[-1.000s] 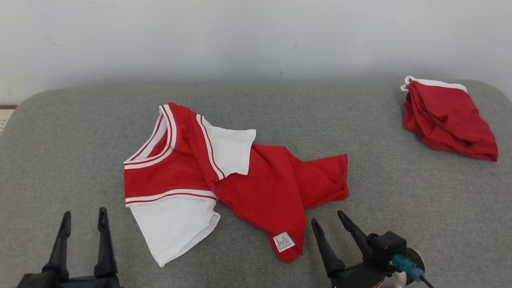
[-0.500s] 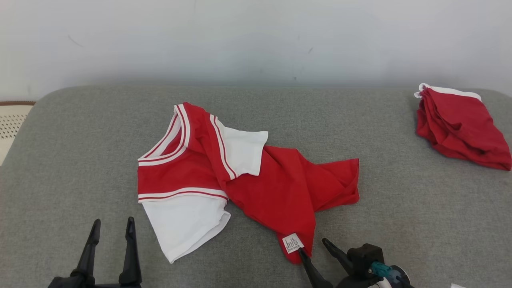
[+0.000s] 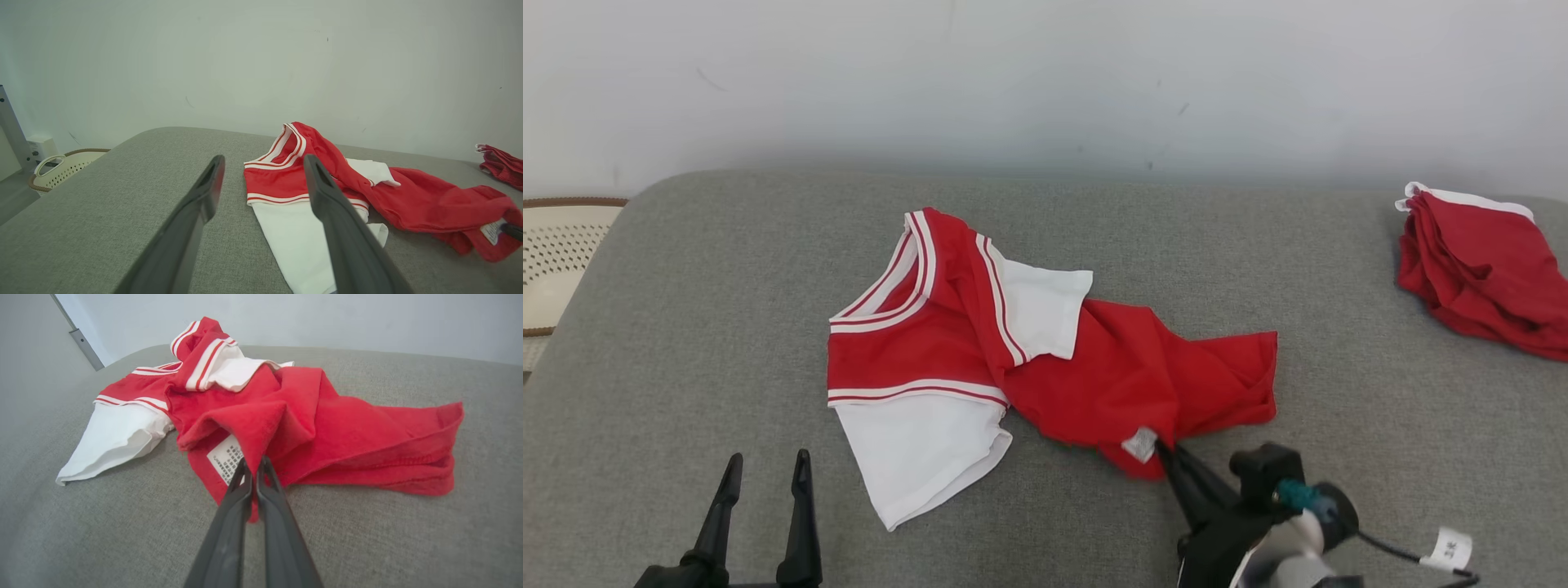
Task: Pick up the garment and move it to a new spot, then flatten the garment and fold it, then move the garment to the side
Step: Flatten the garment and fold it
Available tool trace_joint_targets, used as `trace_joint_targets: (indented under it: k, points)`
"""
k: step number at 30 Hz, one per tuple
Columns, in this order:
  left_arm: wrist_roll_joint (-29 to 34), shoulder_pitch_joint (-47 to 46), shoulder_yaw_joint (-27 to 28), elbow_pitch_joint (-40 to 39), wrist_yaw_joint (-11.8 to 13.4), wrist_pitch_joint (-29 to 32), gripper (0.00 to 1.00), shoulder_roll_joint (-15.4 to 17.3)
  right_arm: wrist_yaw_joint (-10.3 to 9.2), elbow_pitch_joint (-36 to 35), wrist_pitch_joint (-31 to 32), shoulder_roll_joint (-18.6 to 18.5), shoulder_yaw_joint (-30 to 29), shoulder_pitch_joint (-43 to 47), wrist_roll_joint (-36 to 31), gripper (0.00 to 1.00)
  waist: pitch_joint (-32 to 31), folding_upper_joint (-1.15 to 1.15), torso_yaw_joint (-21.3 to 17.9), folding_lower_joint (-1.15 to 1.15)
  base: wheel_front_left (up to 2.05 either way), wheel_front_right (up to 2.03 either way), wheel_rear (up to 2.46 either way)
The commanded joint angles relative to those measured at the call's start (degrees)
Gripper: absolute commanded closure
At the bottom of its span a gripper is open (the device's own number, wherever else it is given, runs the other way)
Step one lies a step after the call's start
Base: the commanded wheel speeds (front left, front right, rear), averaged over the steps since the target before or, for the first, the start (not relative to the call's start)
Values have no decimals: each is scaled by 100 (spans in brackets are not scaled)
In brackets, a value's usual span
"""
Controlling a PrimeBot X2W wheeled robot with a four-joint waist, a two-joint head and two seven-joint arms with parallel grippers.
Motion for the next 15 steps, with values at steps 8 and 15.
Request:
trace_joint_targets:
  k: [8, 15]
  points:
    - [-12, -21, -129, 50, -34, -33, 0, -23, 1, -190, 1, -604, -49, -1270, -77, 100, 80, 0, 136, 0, 0, 0, 0]
    - [-59, -148, -375, 144, -82, -33, 0, -31, 0, 91, 352, -1151, 246, -2425, 90, 100, 230, 0, 440, 0, 0, 0, 0]
